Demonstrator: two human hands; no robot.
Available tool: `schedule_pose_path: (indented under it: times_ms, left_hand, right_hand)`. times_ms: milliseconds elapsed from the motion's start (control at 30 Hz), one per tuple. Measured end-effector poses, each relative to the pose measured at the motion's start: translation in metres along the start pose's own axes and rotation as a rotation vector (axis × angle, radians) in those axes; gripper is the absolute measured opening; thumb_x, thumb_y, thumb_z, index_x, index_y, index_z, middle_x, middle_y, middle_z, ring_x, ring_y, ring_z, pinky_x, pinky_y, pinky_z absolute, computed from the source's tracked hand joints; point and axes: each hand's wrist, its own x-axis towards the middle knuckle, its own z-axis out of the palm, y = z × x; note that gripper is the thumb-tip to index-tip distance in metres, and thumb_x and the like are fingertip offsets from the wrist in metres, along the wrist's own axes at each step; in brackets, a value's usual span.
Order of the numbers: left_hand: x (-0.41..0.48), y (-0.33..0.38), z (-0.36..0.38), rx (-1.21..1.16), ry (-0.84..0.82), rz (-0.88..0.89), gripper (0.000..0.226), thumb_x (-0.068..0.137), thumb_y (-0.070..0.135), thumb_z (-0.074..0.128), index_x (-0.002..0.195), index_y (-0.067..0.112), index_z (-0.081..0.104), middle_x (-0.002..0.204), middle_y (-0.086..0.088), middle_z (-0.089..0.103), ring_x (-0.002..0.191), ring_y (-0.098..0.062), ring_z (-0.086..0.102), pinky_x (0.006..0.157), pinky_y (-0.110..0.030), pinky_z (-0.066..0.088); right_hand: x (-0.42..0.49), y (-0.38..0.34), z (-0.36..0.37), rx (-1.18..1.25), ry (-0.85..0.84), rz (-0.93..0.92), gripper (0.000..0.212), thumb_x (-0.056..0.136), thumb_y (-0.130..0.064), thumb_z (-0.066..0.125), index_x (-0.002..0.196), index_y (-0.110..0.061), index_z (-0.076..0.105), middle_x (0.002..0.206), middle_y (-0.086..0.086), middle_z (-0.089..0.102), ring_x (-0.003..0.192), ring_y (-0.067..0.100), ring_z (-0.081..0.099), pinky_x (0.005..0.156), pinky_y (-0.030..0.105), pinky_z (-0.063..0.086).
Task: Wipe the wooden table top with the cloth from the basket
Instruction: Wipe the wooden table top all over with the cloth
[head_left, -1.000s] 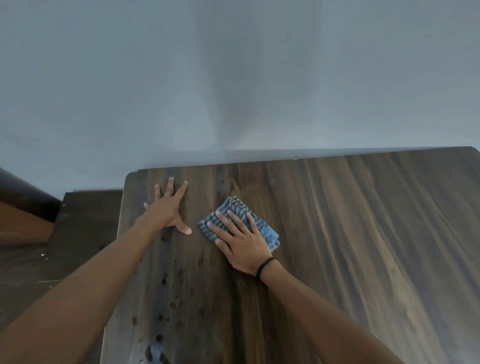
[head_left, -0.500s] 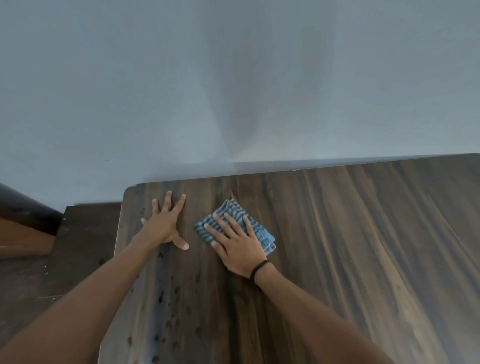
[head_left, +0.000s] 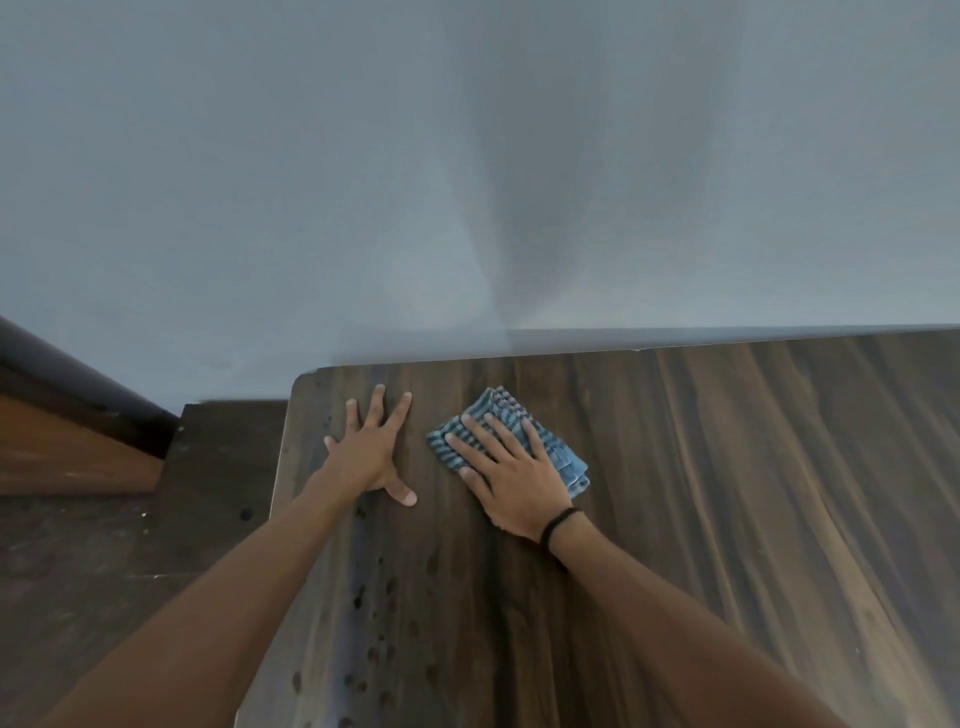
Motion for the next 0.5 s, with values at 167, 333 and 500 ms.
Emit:
schedule_pose_path:
  times_ms: [167,333,500]
  left_hand:
    - [0.000,0.002,-0.001,-0.007,-0.002,0.007,0.153,0.056,0.042,0.096,0.155,0.041,-0.021,0.159,0.006,-0.040,0.149,-0.038,-0.027,0.111,-0.077,0.011]
    - [-0.004,0.004,-0.002,-0.004,-0.014,-0.006,0.152,0.058,0.041,0.096,0.155,0.041,-0.022,0.159,0.005,-0.040,0.149,-0.038,-0.027,0.112,-0.076,0.011]
    - [-0.004,0.006,-0.004,-0.020,0.000,-0.001,0.152,0.058,0.039,0.096,0.155,0.039,-0.021,0.159,0.005,-0.039,0.149,-0.038,-0.027,0.113,-0.076,0.011]
  right_hand:
    - [0.059,0.021,-0.016,0.052,0.059,0.165,0.053,0.106,-0.052,0.016,0.158,-0.046,0.010,0.167,-0.018,0.003,0.155,0.012,0.000,0.123,0.052,-0.006]
    - [0.067,-0.008,-0.013,0.097,0.071,0.238,0.055,0.107,-0.049,0.016,0.160,-0.040,0.007,0.168,-0.014,-0.002,0.155,0.015,-0.006,0.121,0.051,-0.013]
    - [0.033,-0.012,-0.004,0.018,0.044,0.052,0.055,0.106,-0.054,0.013,0.159,-0.043,0.009,0.168,-0.016,0.005,0.155,0.013,0.001,0.123,0.051,-0.008]
